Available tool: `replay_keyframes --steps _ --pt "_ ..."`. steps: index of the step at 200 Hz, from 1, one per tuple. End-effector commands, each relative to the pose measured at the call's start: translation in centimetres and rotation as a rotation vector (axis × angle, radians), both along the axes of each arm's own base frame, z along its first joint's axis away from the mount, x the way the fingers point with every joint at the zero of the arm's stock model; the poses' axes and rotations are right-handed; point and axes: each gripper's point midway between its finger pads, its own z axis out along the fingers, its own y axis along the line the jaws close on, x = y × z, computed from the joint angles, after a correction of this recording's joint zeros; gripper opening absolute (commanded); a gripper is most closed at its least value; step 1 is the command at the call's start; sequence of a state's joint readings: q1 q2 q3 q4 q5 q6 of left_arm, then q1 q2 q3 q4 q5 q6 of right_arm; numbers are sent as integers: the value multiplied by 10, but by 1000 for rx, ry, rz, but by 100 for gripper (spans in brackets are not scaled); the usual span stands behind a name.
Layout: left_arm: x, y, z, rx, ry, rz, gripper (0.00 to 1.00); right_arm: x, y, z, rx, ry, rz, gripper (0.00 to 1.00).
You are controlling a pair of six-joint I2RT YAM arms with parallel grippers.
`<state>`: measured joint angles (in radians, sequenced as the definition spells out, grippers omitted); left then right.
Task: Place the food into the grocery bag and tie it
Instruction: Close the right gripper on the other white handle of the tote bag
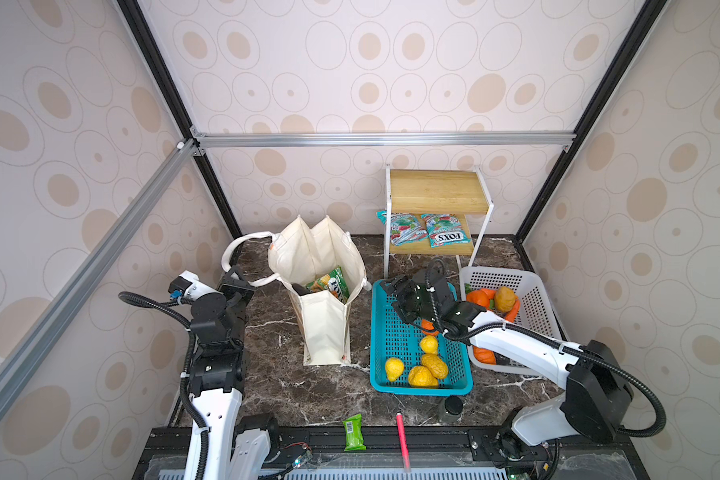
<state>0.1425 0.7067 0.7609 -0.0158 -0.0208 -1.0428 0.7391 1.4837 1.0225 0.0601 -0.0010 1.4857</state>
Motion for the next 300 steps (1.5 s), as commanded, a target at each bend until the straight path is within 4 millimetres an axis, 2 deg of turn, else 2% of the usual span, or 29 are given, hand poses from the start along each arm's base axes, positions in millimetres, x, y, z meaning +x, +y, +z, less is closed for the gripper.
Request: replay_keyframes --steps 1,30,78,99,116,131,137,153,160,176,184,223,238,254,262,271,279,290,300 --pt "-2 2 12 0 -43 8 0 10 23 5 150 21 -36 76" --pt "-2 1 11 -2 -44 3 0 20 46 6 211 9 -25 76" --pt "-6 2 12 8 -44 13 0 31 56 13 275 -19 -58 76" --pt "-5 2 12 7 -45 10 0 35 57 10 311 1 -85 76" --pt "-4 1 11 0 -45 5 0 38 58 17 310 -26 -77 75" --pt "-4 0 10 -4 -46 1 0 32 67 23 293 -30 -50 73" --pt "-4 0 9 -5 -45 1 0 30 70 24 293 -30 -45 70" --pt "-4 0 10 -6 -47 0 0 30 80 26 315 -37 -24 53" --pt "-4 0 11 -5 -49 -1 0 31 82 28 327 -49 -24 42" --pt "-4 0 13 0 -52 0 0 34 79 30 321 -71 -35 9" --pt "-5 1 13 4 -50 4 0 34 74 33 298 -87 -43 0" --pt "-7 2 21 28 -55 11 0 30 37 59 34 -248 -59 0" --pt "-7 1 21 29 -55 9 0 24 22 54 -59 -246 -60 0" --pt "-6 0 17 21 -49 1 0 23 15 34 -35 -169 -38 10" --pt "-6 0 13 15 -43 1 0 21 16 23 2 -126 -23 23" --pt "-5 0 10 9 -40 -1 0 20 21 14 53 -94 -7 32" --pt "-4 0 7 5 -37 -3 0 20 28 11 77 -90 17 43" --pt "-3 0 6 1 -35 -3 0 20 39 8 83 -72 62 49" --pt "-2 -1 5 -3 -33 -8 0 22 50 14 105 -85 101 56"
